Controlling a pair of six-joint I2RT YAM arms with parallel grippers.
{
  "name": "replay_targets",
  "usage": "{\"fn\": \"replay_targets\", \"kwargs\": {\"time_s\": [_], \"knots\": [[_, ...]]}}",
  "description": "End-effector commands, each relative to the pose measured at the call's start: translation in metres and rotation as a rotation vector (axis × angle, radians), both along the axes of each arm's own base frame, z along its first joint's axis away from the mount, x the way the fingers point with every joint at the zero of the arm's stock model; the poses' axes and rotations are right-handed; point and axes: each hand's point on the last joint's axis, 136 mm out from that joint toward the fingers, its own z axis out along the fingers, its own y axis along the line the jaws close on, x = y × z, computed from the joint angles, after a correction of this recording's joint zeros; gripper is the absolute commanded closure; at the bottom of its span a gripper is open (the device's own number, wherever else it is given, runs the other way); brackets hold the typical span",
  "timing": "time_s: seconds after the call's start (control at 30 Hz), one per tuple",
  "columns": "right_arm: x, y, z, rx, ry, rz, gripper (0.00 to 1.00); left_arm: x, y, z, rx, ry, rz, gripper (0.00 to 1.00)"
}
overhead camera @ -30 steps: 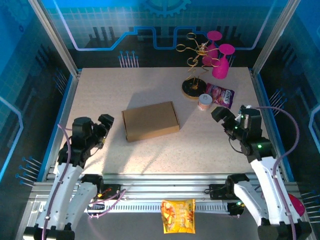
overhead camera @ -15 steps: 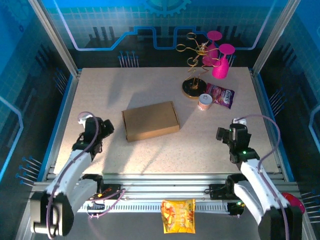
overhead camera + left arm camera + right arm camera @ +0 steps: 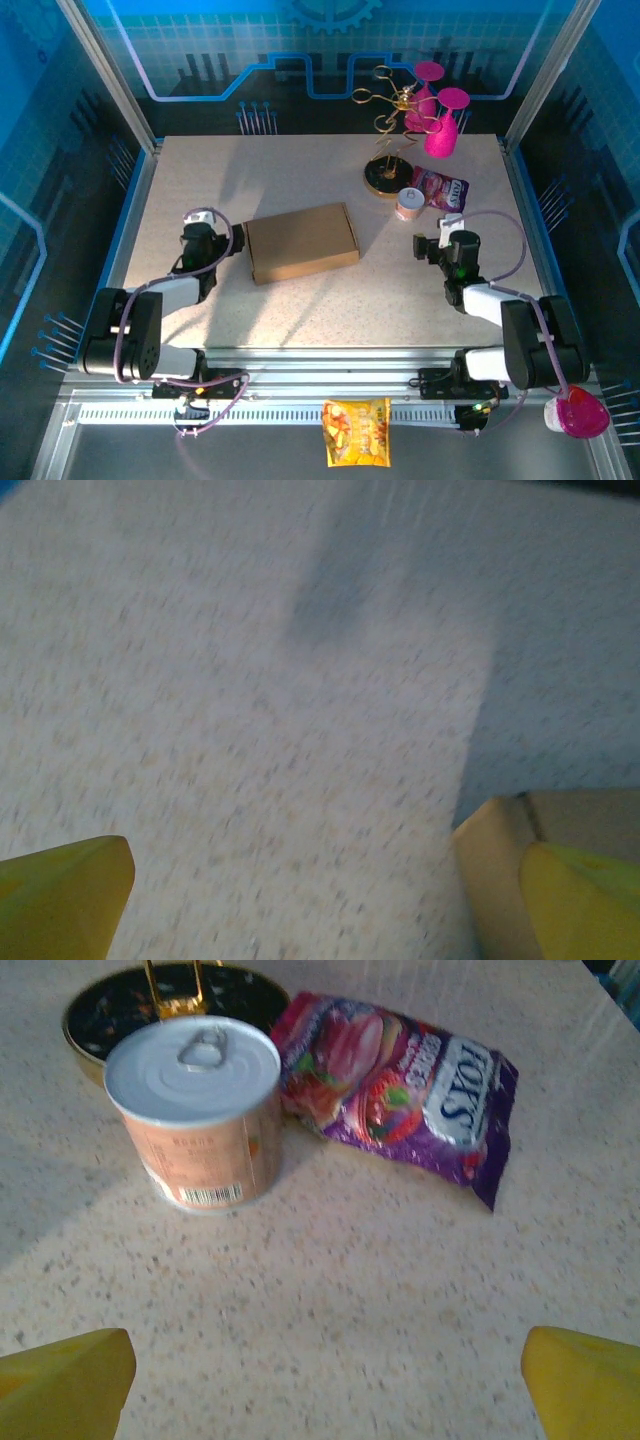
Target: Fold the paper box
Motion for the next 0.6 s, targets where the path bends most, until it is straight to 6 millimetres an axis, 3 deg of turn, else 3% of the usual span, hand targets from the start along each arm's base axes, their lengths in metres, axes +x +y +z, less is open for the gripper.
{"fn": "replay_targets", "kwargs": {"time_s": [0.0,0.03,0.1,0.23,0.33,0.57], "knots": [[0.018,0.012,0.028,0.025,-0.183,0.085,0.00,0.003,-0.007,0.008,0.061,-0.193,-0.080,0.01],[0.016,0.014,0.023,0.024,-0.210,0.094,0.00,0.004,-0.010,0.018,0.082,-0.278,-0.098,0.01],[0.013,0.009,0.025,0.013,-0.295,0.066,0.00,0.001,0.000,0.012,0.061,-0.203,-0.033,0.01],[0.018,-0.004,0.020,0.034,-0.239,-0.006,0.00,0.016,0.003,0.005,0.054,-0.130,-0.022,0.01],[0.033,0.002,0.013,0.008,-0.150,0.007,0.00,0.018,0.002,0.007,0.057,-0.139,-0.029,0.01],[0.034,0.008,0.012,-0.036,-0.135,0.008,0.00,0.018,0.002,0.007,0.062,-0.141,-0.030,0.01]]}}
